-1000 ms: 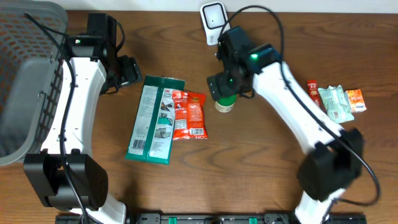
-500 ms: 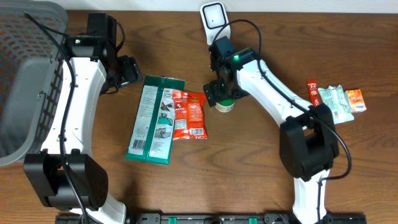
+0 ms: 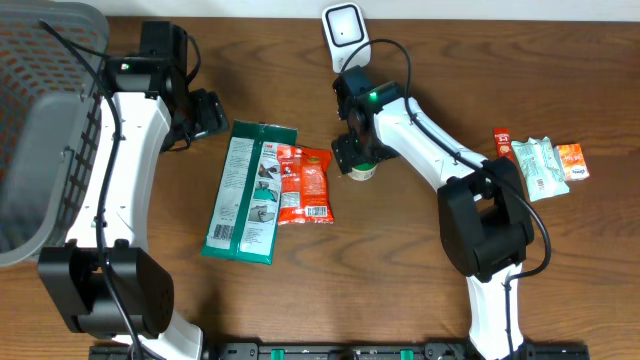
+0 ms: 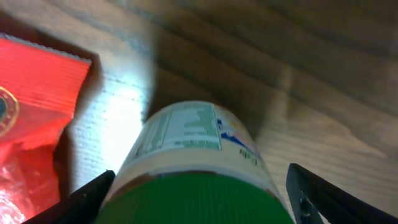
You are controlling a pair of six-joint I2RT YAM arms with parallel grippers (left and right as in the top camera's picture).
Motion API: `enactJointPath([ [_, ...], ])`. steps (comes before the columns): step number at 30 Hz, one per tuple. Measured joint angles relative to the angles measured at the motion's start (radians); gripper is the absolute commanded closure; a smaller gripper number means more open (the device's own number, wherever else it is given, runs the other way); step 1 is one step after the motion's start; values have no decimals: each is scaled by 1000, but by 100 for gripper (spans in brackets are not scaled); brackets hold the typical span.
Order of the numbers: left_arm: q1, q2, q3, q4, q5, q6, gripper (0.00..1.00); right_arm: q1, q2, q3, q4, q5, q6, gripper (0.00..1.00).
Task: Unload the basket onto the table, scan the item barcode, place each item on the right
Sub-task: 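Lift the green-lidded jar toward the white scanner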
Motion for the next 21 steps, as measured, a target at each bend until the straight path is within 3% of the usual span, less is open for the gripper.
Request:
enactJointPath([
  [8,0,0,0,0,0,0,16,0,0,-13,23,3,-1,23],
  [21,0,0,0,0,0,0,16,0,0,-13,-11,3,3,22],
])
